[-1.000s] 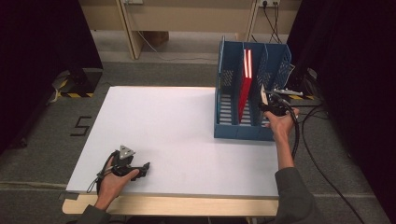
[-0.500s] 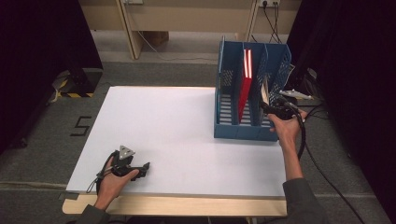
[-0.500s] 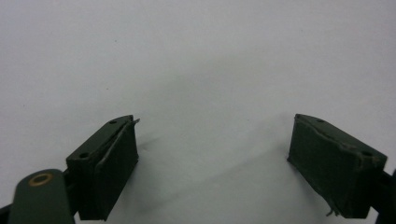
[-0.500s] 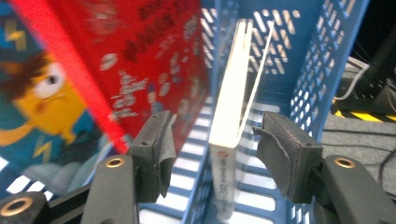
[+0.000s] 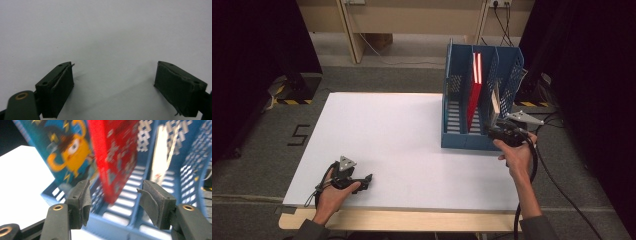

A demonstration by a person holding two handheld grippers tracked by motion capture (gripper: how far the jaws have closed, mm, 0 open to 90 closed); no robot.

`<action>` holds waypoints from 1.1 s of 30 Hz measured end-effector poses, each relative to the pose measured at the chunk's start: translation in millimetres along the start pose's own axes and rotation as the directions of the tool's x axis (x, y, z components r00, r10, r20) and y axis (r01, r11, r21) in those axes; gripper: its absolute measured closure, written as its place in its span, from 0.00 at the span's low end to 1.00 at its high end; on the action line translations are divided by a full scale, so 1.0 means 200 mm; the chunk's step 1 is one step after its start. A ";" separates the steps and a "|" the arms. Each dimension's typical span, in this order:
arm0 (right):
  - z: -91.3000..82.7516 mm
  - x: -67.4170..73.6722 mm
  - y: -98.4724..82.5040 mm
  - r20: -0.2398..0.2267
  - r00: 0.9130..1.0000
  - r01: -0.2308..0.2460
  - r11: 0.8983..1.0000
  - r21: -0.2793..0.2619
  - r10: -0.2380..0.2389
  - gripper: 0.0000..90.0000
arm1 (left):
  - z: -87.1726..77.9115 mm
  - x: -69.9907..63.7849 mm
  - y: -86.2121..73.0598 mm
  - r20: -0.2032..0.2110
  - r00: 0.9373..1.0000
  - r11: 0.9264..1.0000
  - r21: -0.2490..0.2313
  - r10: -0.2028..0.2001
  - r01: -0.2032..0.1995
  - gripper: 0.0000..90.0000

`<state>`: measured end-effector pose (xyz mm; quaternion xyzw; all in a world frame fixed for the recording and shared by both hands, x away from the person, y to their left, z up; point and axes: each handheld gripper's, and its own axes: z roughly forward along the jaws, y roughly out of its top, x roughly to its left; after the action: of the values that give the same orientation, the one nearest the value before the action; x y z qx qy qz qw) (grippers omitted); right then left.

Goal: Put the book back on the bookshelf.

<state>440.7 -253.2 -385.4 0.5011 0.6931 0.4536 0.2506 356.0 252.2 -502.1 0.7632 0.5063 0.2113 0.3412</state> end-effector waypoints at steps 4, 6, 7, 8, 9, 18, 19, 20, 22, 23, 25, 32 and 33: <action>-0.01 0.05 -0.06 -0.029 1.000 -0.003 1.000 0.005 0.003 0.44 | 0.00 0.00 0.00 0.001 1.000 1.000 0.001 0.000 0.000 0.16; -0.02 0.07 -0.08 -0.042 0.999 0.006 1.000 0.007 -0.005 0.43 | 0.00 0.00 0.00 0.002 1.000 1.000 0.001 0.001 -0.001 0.16; -0.02 0.08 -0.09 -0.046 0.999 0.004 1.000 0.008 -0.004 0.43 | 0.00 0.00 0.00 0.002 1.000 1.000 0.002 0.001 -0.001 0.16; -0.02 0.09 -0.10 -0.050 0.999 0.006 1.000 0.010 -0.006 0.42 | 0.00 0.00 0.00 0.002 1.000 1.000 0.002 0.001 -0.001 0.16; -0.02 0.10 -0.12 -0.059 0.998 0.005 1.000 0.015 -0.005 0.41 | 0.00 0.00 0.00 0.001 1.000 1.000 0.002 0.001 -0.001 0.16; -0.04 0.21 -0.26 -0.085 0.996 0.003 1.000 0.015 -0.002 0.35 | 0.00 0.00 0.00 0.001 1.000 1.000 0.003 -0.001 0.001 0.16; -0.04 0.22 -0.27 -0.088 0.996 0.001 1.000 0.013 0.000 0.34 | 0.00 0.00 0.00 0.001 1.000 1.000 0.003 -0.001 0.001 0.16; -0.04 0.23 -0.29 -0.090 0.996 0.002 1.000 0.013 -0.001 0.34 | 0.00 0.00 0.00 0.001 1.000 1.000 0.003 -0.001 0.001 0.16; -0.05 0.25 -0.32 -0.111 0.994 0.008 1.000 0.024 -0.005 0.34 | 0.00 0.00 0.00 0.001 1.000 1.000 0.002 -0.002 0.002 0.16; -0.05 0.26 -0.33 -0.112 0.994 0.008 1.000 0.027 -0.005 0.33 | 0.00 0.00 0.00 0.001 1.000 1.000 0.003 -0.001 0.001 0.16; -0.06 0.27 -0.37 -0.116 0.993 0.012 0.999 0.037 -0.008 0.32 | 0.00 0.00 0.00 0.001 1.000 1.000 0.002 -0.002 0.002 0.16; -0.10 0.28 -0.44 -0.108 0.994 0.005 0.999 0.039 -0.001 0.30 | 0.00 0.00 0.00 0.001 1.000 1.000 0.001 0.004 -0.004 0.16; -0.11 0.28 -0.45 -0.097 0.995 0.008 0.999 0.037 -0.005 0.29 | 0.00 0.00 0.01 0.000 1.000 1.000 0.002 0.012 -0.012 0.16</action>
<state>359.9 -216.7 -448.2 0.4809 0.7143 0.4635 0.2088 356.6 251.9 -501.2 0.7666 0.5018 0.2130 0.3392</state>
